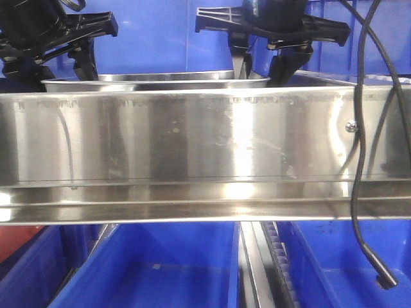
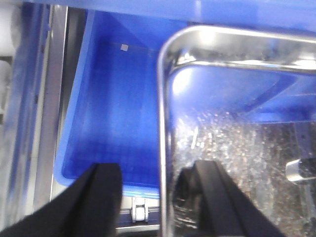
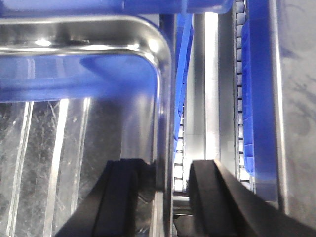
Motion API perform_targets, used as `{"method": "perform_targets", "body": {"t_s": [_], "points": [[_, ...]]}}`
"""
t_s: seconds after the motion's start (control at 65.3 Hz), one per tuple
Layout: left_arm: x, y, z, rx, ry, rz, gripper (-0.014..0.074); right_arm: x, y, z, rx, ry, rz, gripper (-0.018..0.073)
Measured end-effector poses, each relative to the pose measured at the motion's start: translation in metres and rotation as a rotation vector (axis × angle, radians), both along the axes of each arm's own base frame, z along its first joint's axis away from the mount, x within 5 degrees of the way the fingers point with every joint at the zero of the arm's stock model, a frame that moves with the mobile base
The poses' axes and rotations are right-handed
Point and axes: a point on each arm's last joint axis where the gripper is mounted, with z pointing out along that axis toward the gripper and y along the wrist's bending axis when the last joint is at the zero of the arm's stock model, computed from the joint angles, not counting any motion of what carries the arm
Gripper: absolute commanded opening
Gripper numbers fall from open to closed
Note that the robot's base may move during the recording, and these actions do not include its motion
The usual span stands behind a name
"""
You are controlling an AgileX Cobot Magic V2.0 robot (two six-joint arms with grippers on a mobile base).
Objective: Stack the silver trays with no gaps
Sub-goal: 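Lift the silver tray with both grippers and pull it off the shelf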
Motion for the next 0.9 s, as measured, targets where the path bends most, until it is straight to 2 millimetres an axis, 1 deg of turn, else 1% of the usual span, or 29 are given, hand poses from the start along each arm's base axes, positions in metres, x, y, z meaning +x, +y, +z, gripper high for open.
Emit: {"method": "perform_targets", "body": {"t_s": [0.077,0.138,0.199,0.26,0.276,0.306,0.352,0.521,0.643,0.705,0.797,0.904], "points": [[0.000,0.000,0.000,-0.003,-0.001,0.001,0.0174,0.000,0.000,0.000,0.000,0.000,0.000,0.0146],[0.000,0.000,0.000,-0.006,0.000,0.002,0.0143,0.000,0.000,0.000,0.000,0.000,0.000,0.0090],[0.000,-0.001,0.000,-0.008,0.000,0.002,0.0073,0.000,0.000,0.000,0.000,0.000,0.000,0.0022],[0.000,-0.001,0.001,-0.010,-0.001,0.003,-0.0032,0.000,0.000,0.001,0.002,-0.003,0.000,-0.0043],[0.000,-0.001,0.001,-0.011,0.001,0.003,-0.0037,0.000,0.000,0.001,0.002,-0.003,0.000,-0.0058],[0.000,-0.001,0.001,-0.011,0.000,0.003,-0.0022,0.000,0.000,0.001,0.002,-0.003,0.000,-0.0083],[0.000,-0.001,0.001,-0.011,0.000,0.003,-0.0004,0.000,0.000,0.001,0.009,-0.002,-0.006,-0.0084],[0.000,-0.001,0.004,-0.014,0.011,0.006,-0.0009,0.001,0.000,0.002,0.017,-0.004,-0.010,-0.0083],[-0.001,-0.002,0.010,-0.004,0.045,0.004,-0.0016,0.000,0.000,0.005,0.014,0.001,-0.011,-0.0083],[-0.002,-0.005,0.015,0.004,0.054,-0.007,-0.0016,-0.001,0.000,0.009,0.011,0.006,-0.010,-0.0083],[-0.005,-0.011,0.026,0.011,0.041,-0.022,-0.0016,-0.005,-0.002,0.019,0.001,-0.007,-0.007,-0.0083],[-0.014,-0.017,0.042,-0.005,0.008,-0.024,-0.0016,-0.013,-0.009,0.039,-0.011,-0.044,-0.007,-0.0083]]}}
